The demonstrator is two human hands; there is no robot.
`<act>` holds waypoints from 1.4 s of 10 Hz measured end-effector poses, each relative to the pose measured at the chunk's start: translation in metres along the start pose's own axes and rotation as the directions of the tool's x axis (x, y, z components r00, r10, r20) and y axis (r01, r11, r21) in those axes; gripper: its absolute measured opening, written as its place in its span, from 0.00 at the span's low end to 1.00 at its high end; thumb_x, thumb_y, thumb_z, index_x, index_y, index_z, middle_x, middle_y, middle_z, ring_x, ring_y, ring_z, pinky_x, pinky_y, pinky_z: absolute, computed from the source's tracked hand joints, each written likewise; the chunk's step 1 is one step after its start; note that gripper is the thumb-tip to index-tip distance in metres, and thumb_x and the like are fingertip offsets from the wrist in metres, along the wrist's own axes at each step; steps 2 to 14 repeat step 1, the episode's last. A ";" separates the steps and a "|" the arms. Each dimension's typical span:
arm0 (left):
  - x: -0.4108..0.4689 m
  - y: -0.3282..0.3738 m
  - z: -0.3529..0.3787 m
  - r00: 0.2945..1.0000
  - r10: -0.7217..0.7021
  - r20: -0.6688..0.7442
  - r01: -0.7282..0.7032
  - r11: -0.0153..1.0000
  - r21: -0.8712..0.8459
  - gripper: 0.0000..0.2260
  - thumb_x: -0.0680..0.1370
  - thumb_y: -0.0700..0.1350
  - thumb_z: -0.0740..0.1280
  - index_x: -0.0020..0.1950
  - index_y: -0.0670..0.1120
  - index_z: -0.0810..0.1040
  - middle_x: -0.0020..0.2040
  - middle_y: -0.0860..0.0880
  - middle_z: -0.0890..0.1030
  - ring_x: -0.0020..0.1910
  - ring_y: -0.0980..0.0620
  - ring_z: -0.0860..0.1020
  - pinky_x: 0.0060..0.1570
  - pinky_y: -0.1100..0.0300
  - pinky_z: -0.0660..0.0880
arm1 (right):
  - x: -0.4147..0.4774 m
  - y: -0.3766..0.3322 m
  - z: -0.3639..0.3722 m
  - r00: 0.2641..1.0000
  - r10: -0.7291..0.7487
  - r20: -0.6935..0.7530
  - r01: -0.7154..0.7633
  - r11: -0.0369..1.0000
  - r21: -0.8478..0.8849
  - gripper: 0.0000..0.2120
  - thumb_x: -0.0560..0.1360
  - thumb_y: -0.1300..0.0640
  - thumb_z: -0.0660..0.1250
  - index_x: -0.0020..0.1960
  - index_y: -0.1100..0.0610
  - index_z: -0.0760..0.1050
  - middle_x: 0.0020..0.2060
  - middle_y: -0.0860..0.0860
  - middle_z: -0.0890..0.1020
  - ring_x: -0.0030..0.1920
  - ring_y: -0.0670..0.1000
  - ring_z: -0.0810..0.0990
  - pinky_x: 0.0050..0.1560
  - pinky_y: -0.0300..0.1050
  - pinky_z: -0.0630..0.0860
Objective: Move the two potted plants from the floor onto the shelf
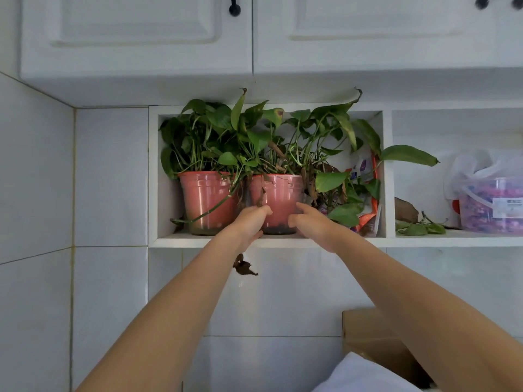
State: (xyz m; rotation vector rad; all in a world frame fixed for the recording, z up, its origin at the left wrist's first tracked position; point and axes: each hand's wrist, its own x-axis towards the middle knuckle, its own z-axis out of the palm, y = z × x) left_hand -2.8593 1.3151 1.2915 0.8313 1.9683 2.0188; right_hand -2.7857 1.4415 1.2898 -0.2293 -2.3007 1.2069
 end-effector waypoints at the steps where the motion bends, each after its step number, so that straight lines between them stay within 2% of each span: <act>1: -0.022 0.013 -0.002 0.998 0.051 -0.047 -0.044 0.989 0.143 0.07 0.77 0.47 0.62 0.51 0.46 0.77 0.57 0.46 0.79 0.56 0.47 0.76 0.61 0.51 0.75 | -0.017 -0.015 -0.005 0.999 -0.030 -0.044 0.028 0.999 -0.039 0.21 0.75 0.62 0.61 0.69 0.60 0.70 0.59 0.53 0.76 0.59 0.54 0.74 0.64 0.50 0.71; 14: -0.022 0.013 -0.002 0.998 0.051 -0.047 -0.044 0.989 0.143 0.07 0.77 0.47 0.62 0.51 0.46 0.77 0.57 0.46 0.79 0.56 0.47 0.76 0.61 0.51 0.75 | -0.017 -0.015 -0.005 0.999 -0.030 -0.044 0.028 0.999 -0.039 0.21 0.75 0.62 0.61 0.69 0.60 0.70 0.59 0.53 0.76 0.59 0.54 0.74 0.64 0.50 0.71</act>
